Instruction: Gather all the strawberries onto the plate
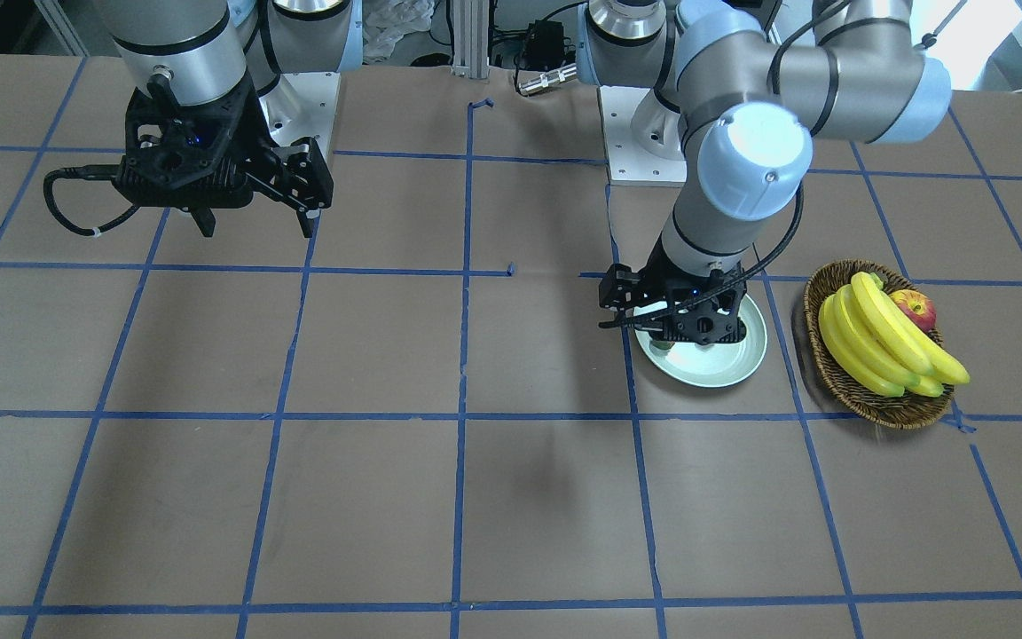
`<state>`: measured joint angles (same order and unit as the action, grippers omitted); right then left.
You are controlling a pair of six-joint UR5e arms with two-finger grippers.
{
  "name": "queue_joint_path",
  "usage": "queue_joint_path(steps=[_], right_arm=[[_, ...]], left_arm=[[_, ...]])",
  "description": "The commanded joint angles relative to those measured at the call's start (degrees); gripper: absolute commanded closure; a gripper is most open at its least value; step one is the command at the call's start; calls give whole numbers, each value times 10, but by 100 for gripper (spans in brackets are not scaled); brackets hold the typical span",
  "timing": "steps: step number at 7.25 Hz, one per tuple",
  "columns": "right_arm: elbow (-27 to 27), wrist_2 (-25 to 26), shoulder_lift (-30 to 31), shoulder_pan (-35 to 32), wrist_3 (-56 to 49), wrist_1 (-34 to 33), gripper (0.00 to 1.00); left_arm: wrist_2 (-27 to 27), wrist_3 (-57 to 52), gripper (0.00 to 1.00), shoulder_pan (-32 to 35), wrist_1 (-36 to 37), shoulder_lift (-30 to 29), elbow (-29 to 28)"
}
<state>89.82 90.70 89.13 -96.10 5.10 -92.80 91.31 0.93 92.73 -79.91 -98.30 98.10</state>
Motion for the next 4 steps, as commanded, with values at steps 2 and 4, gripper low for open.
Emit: queue_joint_path(steps=[2, 4], right_arm=[[-2, 1, 0, 0, 1, 3, 0], [-2, 1, 0, 0, 0, 3, 0]], left_arm=[[1, -16, 0, -3, -47, 56, -76], [1, -4, 0, -4, -47, 72, -74]])
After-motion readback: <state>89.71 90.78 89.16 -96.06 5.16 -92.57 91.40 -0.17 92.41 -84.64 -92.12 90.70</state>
